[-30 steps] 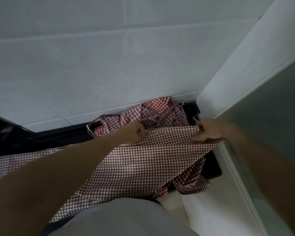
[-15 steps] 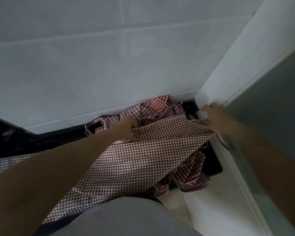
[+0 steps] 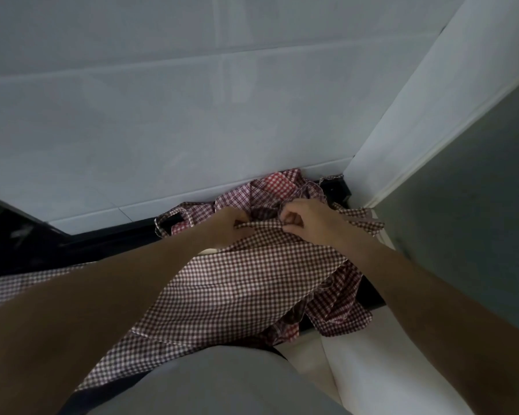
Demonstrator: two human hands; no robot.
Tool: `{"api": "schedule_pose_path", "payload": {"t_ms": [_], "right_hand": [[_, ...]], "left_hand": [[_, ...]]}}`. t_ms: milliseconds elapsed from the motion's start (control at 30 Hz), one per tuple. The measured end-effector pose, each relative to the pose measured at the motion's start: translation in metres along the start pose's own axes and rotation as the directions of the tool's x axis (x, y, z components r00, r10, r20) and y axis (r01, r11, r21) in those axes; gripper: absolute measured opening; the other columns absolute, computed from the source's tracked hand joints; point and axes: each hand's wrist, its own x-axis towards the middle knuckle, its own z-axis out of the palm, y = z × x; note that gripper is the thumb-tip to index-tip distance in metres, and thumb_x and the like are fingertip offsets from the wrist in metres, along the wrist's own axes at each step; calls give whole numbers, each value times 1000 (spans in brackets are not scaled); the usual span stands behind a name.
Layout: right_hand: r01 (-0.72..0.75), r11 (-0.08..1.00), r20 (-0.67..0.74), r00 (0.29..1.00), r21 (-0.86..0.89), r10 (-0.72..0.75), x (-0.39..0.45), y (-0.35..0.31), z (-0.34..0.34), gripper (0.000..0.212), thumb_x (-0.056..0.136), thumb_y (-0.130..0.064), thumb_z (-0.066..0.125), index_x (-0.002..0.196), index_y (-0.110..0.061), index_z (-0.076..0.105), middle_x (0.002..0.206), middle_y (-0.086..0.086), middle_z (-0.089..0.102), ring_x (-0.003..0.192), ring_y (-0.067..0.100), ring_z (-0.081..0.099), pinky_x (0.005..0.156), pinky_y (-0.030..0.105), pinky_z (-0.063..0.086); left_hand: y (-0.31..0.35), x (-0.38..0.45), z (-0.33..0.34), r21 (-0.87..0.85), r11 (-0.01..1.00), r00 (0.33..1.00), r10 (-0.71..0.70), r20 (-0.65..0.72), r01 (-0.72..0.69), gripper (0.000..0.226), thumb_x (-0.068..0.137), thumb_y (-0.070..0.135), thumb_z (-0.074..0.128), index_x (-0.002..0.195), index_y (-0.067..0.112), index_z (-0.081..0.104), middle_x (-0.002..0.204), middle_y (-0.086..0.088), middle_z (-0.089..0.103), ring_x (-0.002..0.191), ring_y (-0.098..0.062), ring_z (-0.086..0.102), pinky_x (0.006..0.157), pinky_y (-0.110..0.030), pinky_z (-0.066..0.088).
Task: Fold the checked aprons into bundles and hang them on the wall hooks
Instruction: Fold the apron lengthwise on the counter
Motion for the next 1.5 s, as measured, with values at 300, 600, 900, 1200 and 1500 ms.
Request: {"api": "schedule_pose_path", "payload": {"t_ms": [300,600,900,1200,1500], "right_hand": [[-120,977,105,985,-178,140,3,3,15,22,99,-36,58,94,-16,66,75,-11,53,68,5,50,73,25,39],[-289,847,-7,947,-447,320,0,-6,23,29,99,-33,55,121,-15,57,125,7,58,115,24,53,103,42,39],[29,955,151,988,-296,17,-13,-80,87,64,88,-62,56,136,-20,47,132,4,50,120,21,49,104,43,41],[-239,949,412,859,-204,305,-33,-28,38,77,66,-62,82,127,-20,61,125,-4,62,106,15,56,94,30,43],[-390,898,377,815,-205,440,-47,11,-21,91,71,-92,40,125,-22,59,125,-4,61,115,23,58,97,28,46]], "left_hand": [[4,-13,5,72,996,995,-62,73,57,26,94,19,56,117,17,67,121,-3,65,111,-22,60,95,-32,48],[-19,-30,3,205,971,993,-119,-24,122,24,95,28,54,102,9,67,106,-8,66,97,-24,63,84,-35,54],[-33,-62,9,151,976,900,202,-385,-155,21,82,20,52,92,9,66,90,-8,64,87,-27,59,82,-50,53],[-55,-72,23,227,968,988,-130,79,109,48,98,31,56,144,23,47,146,-7,49,129,-26,50,112,-41,39],[-81,-88,-5,-66,981,974,-171,147,182,38,95,30,63,133,27,60,117,0,65,103,-16,62,92,-33,51]]}}
